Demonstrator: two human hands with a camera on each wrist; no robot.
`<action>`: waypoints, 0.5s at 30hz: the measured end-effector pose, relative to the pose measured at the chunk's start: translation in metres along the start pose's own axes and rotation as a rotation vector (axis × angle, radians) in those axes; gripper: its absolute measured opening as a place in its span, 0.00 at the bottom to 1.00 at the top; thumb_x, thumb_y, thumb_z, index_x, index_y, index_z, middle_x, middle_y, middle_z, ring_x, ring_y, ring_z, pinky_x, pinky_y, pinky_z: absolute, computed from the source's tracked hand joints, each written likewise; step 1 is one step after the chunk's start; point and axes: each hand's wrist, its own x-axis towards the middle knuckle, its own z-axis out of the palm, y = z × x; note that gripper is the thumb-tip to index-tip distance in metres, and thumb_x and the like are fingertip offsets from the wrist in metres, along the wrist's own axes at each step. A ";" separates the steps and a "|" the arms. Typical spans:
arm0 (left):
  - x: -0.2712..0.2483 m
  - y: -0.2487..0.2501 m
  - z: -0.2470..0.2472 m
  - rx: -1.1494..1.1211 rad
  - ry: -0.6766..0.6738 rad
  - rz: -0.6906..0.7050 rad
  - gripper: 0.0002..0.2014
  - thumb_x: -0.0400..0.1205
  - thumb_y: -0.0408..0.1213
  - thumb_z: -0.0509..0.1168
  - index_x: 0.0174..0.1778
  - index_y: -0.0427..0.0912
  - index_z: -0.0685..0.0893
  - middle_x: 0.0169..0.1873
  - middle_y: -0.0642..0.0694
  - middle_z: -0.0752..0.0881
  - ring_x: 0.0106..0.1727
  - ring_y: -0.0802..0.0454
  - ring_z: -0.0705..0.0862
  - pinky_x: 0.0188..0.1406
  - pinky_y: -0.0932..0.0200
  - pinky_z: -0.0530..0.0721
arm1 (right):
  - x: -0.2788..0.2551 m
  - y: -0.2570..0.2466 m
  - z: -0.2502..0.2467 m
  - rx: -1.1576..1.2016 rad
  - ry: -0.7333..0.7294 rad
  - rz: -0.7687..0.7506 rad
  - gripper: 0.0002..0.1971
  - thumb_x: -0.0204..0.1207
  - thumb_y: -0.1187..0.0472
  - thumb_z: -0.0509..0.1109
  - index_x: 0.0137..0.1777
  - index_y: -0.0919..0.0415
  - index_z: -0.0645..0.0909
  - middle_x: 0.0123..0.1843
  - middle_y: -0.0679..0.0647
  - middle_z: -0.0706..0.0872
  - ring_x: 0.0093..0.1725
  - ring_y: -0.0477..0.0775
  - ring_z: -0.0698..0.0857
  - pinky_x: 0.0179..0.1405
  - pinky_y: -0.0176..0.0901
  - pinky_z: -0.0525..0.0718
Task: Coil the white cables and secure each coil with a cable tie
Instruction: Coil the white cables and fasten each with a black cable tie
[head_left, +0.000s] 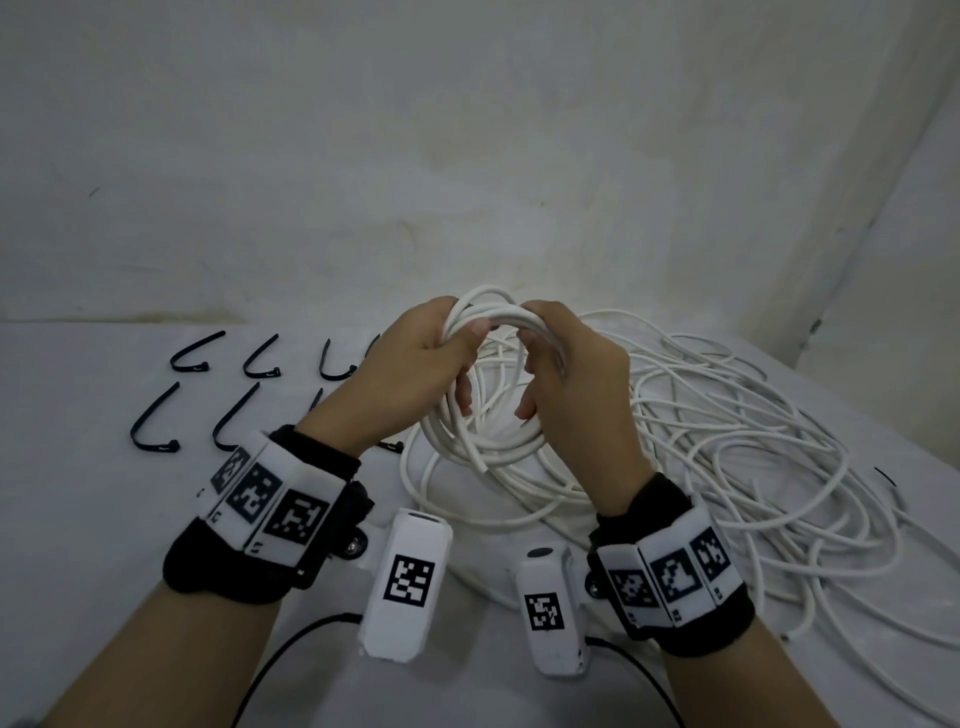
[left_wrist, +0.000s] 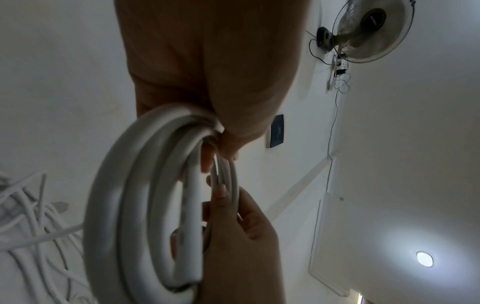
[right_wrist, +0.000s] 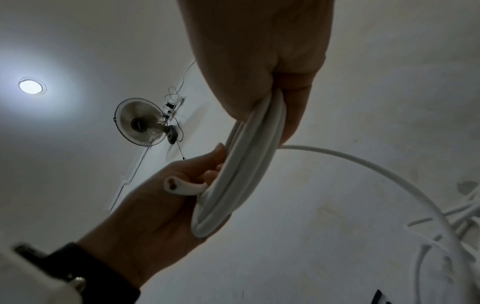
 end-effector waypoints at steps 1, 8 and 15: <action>-0.001 0.001 -0.001 -0.011 -0.011 -0.005 0.14 0.87 0.43 0.56 0.44 0.36 0.78 0.27 0.45 0.77 0.21 0.53 0.81 0.27 0.54 0.83 | 0.000 -0.001 0.000 0.015 -0.011 -0.002 0.10 0.83 0.69 0.61 0.56 0.59 0.83 0.31 0.52 0.79 0.18 0.52 0.81 0.21 0.30 0.74; -0.002 0.005 -0.004 -0.086 0.038 -0.012 0.17 0.86 0.42 0.57 0.44 0.31 0.82 0.16 0.52 0.69 0.15 0.55 0.72 0.21 0.58 0.78 | 0.000 -0.005 0.002 0.042 -0.030 -0.062 0.11 0.82 0.59 0.66 0.61 0.59 0.82 0.43 0.51 0.83 0.36 0.41 0.84 0.38 0.28 0.77; -0.005 0.014 -0.004 -0.102 -0.023 0.037 0.15 0.86 0.42 0.57 0.40 0.37 0.82 0.15 0.52 0.68 0.16 0.55 0.68 0.18 0.62 0.73 | 0.007 0.008 -0.014 0.122 -0.269 0.176 0.34 0.69 0.31 0.63 0.76 0.37 0.65 0.74 0.43 0.73 0.74 0.45 0.71 0.73 0.54 0.73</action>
